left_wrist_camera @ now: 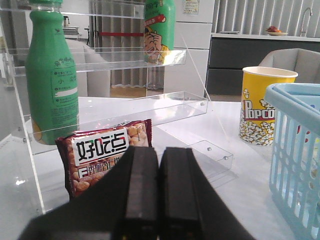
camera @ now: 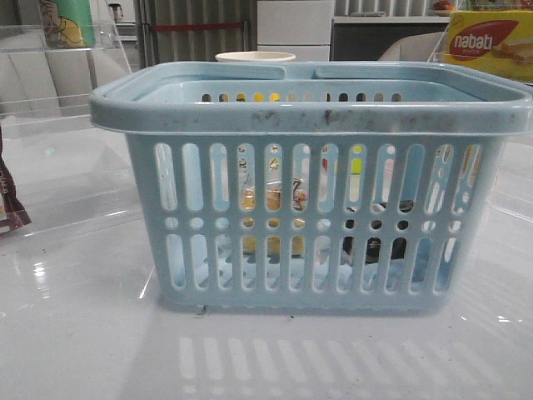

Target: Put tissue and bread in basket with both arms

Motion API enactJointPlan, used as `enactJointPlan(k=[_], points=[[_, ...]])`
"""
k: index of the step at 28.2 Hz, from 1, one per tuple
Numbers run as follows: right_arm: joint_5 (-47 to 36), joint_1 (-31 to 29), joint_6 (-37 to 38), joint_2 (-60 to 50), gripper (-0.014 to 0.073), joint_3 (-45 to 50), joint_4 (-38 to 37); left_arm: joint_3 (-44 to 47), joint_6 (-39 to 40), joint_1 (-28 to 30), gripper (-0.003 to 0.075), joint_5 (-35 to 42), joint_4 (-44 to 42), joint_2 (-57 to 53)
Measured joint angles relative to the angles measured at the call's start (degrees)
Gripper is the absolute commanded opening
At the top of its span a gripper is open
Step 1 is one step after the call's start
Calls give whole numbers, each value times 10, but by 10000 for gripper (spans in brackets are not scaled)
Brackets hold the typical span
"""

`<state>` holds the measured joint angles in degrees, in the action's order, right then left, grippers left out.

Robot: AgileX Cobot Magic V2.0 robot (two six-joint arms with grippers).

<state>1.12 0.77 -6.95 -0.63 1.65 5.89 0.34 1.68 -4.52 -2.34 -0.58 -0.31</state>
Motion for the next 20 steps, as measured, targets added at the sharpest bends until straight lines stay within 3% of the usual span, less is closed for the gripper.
enactJointPlan(k=[6, 20], points=[[-24, 0, 69, 0, 57, 0, -53, 0, 0, 0, 92, 0, 0, 0], [-24, 0, 84, 0, 57, 0, -59, 0, 0, 0, 92, 0, 0, 0]])
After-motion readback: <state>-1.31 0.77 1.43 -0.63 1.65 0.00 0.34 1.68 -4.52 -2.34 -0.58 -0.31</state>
